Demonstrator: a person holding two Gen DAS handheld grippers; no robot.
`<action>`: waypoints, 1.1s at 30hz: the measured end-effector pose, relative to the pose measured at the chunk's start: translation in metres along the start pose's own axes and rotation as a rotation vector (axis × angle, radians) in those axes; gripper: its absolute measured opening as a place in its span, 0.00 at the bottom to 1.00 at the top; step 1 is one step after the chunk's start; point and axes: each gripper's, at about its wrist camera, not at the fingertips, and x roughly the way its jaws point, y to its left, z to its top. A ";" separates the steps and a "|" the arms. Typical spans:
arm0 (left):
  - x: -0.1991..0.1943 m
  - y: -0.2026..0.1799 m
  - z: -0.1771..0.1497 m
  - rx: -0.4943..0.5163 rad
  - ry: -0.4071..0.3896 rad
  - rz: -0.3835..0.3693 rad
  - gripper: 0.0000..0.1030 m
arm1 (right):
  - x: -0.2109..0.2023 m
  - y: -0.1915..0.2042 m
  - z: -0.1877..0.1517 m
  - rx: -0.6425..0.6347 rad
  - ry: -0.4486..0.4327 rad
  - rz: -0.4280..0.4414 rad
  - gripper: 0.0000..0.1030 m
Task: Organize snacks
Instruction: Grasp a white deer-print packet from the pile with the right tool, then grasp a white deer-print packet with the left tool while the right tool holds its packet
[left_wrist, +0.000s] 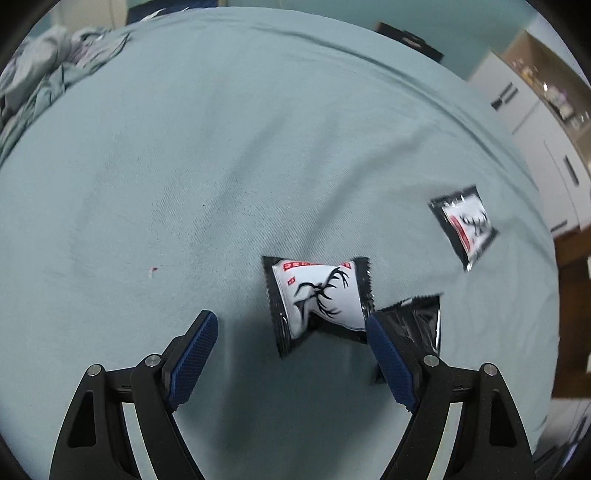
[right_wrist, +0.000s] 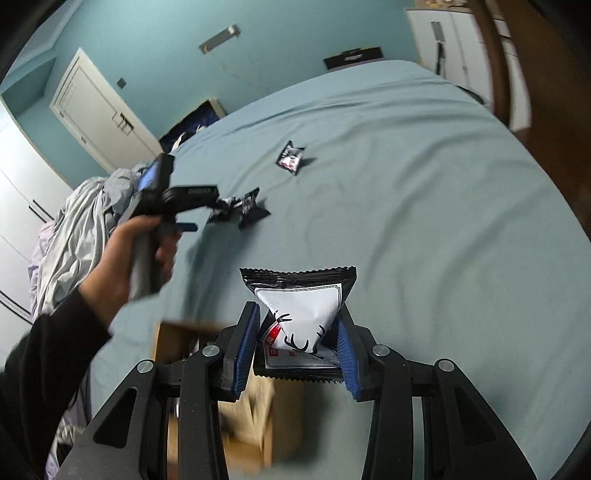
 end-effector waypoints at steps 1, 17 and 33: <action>0.003 0.002 0.000 -0.016 -0.003 0.001 0.81 | -0.006 0.001 -0.011 0.003 0.004 -0.001 0.37; -0.022 0.012 -0.007 0.019 -0.086 0.075 0.00 | 0.001 0.017 -0.001 0.014 -0.029 -0.003 0.37; -0.029 0.011 0.034 -0.107 -0.102 -0.005 0.84 | 0.010 0.011 -0.009 0.037 0.007 0.057 0.38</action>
